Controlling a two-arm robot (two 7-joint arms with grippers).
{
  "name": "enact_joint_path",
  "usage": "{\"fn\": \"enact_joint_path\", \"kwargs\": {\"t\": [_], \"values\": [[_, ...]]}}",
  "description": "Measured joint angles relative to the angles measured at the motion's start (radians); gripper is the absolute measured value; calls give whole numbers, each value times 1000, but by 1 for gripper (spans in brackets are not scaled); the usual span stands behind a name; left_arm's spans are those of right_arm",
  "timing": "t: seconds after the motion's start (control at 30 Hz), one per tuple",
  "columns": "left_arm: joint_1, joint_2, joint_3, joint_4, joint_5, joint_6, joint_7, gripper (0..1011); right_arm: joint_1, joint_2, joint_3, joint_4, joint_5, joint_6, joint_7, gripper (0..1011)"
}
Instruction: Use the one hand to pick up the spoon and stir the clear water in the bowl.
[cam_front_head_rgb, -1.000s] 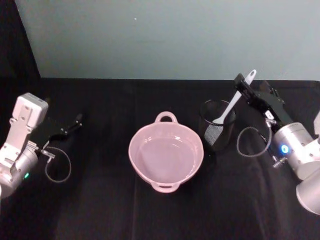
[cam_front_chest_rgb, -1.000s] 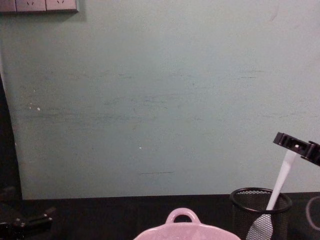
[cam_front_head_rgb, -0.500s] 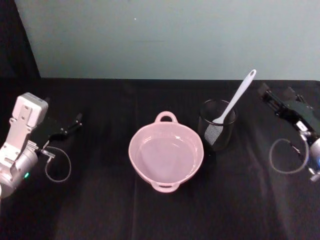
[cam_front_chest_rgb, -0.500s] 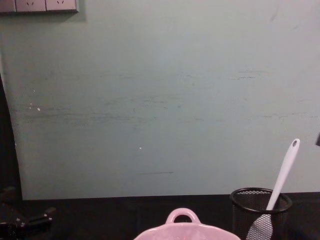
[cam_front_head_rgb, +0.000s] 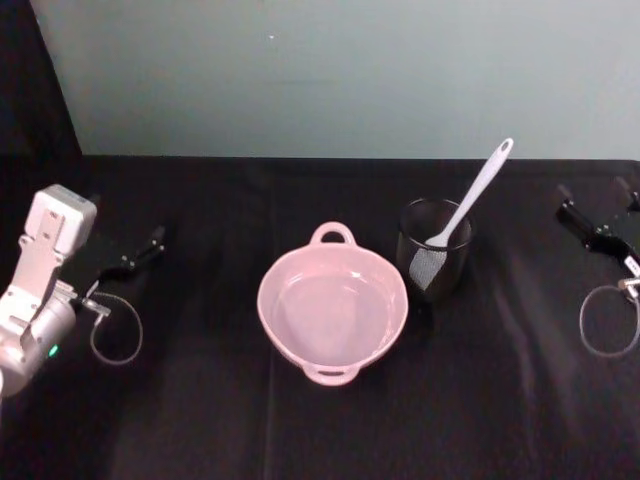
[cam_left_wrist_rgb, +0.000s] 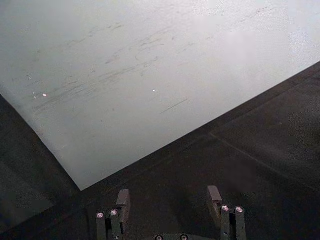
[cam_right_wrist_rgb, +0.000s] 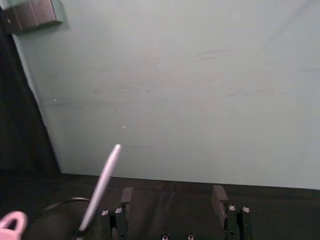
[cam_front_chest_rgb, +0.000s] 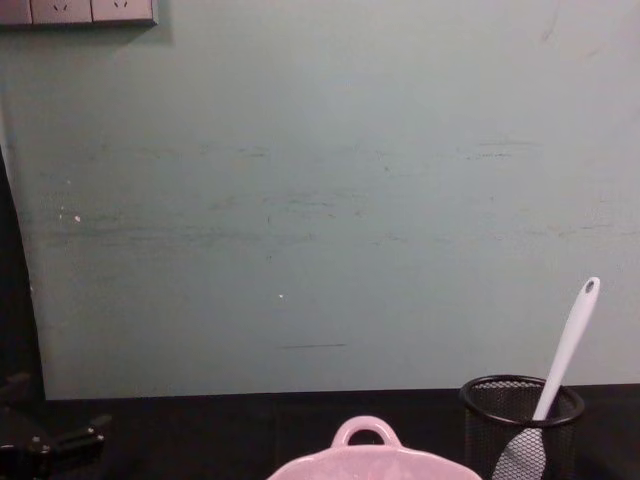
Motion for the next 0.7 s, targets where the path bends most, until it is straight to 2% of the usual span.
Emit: {"fn": "enact_joint_path", "kwargs": {"t": [0.2, 0.33, 0.7], "values": [[0, 0, 0, 0, 0, 0, 0, 1011, 40, -14, -13, 82, -88, -67, -19, 1003], [0, 0, 0, 0, 0, 0, 0, 1011, 57, -28, -19, 111, -123, -78, -34, 1003], [0, 0, 0, 0, 0, 0, 0, 1011, 53, -24, -18, 104, -116, -77, -33, 1003]]}}
